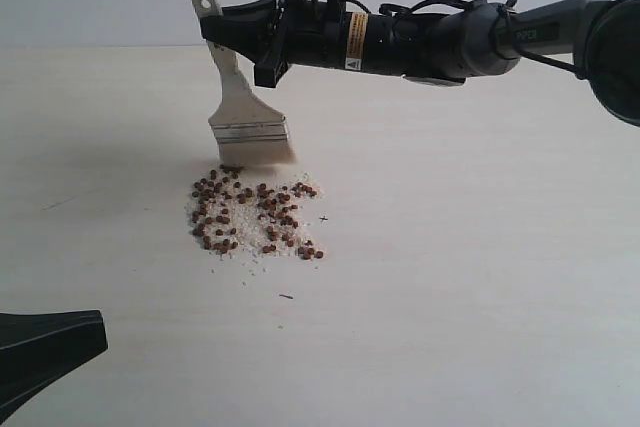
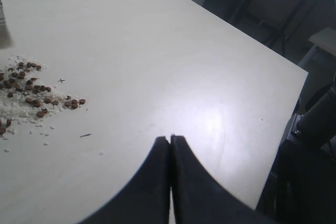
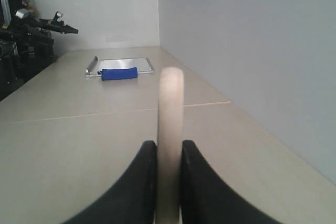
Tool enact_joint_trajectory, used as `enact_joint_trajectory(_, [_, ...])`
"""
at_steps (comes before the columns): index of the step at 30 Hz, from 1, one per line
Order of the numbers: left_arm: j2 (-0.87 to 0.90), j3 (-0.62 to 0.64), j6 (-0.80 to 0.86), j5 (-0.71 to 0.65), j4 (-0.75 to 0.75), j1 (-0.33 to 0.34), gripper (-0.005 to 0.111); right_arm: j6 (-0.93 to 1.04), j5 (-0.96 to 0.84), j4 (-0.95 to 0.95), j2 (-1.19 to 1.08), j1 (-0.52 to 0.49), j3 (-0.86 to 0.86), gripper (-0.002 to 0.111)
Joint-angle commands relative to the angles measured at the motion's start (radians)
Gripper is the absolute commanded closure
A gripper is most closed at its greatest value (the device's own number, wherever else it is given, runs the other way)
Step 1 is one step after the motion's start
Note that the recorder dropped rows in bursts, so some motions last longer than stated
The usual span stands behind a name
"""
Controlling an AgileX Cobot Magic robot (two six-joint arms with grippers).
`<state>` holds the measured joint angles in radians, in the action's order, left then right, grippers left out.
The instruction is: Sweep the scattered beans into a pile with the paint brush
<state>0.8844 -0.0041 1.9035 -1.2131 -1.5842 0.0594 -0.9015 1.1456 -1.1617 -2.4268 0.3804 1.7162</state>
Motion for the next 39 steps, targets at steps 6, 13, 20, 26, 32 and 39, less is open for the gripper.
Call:
enact_joint_trajectory(6, [-0.006,0.004,0.005,-0.008,-0.004,0.001,0.107,0.002,0.056,0.060,0.002,-0.007,-0.006,0.108])
enact_joint_trajectory(13, [-0.006,0.004,0.005,-0.008,-0.004,0.001,0.107,0.063,0.049,0.077,0.028,-0.014,-0.002,0.108])
enact_joint_trajectory(20, [-0.006,0.004,0.005,-0.008,-0.004,0.001,0.107,0.104,0.052,0.111,-0.011,-0.020,0.024,0.108])
enact_joint_trajectory(26, [-0.006,0.004,0.003,-0.008,-0.004,0.001,0.107,-0.014,0.060,-0.008,-0.013,-0.020,0.024,0.108])
enact_joint_trajectory(32, [-0.006,0.004,0.005,-0.008,-0.004,0.001,0.107,-0.019,0.075,-0.052,-0.010,-0.020,0.024,0.108])
enact_joint_trajectory(39, [-0.006,0.004,0.004,-0.008,-0.004,0.001,0.107,-0.070,0.075,-0.148,0.076,-0.022,0.024,0.108])
